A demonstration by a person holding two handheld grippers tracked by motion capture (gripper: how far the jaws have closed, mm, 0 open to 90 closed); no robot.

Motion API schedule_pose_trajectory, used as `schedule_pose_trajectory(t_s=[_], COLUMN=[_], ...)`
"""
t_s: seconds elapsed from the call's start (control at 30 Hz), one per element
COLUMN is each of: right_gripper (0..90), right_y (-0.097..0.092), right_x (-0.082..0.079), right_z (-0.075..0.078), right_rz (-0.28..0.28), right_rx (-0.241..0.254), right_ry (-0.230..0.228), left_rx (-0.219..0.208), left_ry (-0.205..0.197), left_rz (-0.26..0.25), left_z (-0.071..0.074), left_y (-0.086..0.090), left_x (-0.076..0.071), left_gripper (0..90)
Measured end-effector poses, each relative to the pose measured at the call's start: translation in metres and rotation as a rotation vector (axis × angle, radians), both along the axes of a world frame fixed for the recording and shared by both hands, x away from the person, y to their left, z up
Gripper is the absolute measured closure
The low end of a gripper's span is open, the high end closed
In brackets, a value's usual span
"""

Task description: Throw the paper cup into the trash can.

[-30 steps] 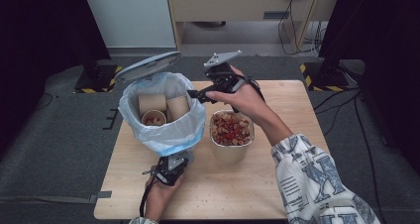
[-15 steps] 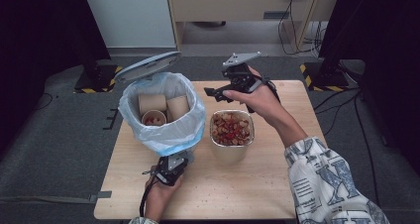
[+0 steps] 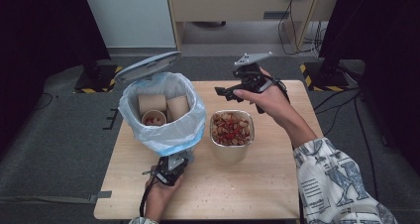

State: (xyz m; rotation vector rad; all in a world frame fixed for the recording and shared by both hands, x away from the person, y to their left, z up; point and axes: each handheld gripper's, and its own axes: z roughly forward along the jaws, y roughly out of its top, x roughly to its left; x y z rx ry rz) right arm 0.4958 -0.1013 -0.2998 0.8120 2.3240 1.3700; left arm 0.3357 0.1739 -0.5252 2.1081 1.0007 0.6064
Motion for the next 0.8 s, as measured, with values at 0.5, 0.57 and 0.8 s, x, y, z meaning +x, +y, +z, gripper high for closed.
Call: schedule_pose_trajectory(t_s=[0.5, 0.57, 0.8], right_gripper=[7.7, 7.7, 7.6], right_y=[-0.022, -0.025, -0.036], right_x=[0.003, 0.003, 0.002], right_z=[-0.007, -0.008, -0.010], right_rz=[-0.036, -0.040, -0.058], right_rx=[-0.002, -0.003, -0.002], right_ry=[0.010, 0.010, 0.017], left_rx=[-0.001, -0.001, -0.009], left_ry=[0.000, -0.001, 0.003], left_rz=[0.000, 0.000, 0.004], left_z=[0.000, 0.000, 0.000], left_y=[0.000, 0.000, 0.001], left_x=[0.000, 0.000, 0.000], left_gripper=[89.9, 89.9, 89.9])
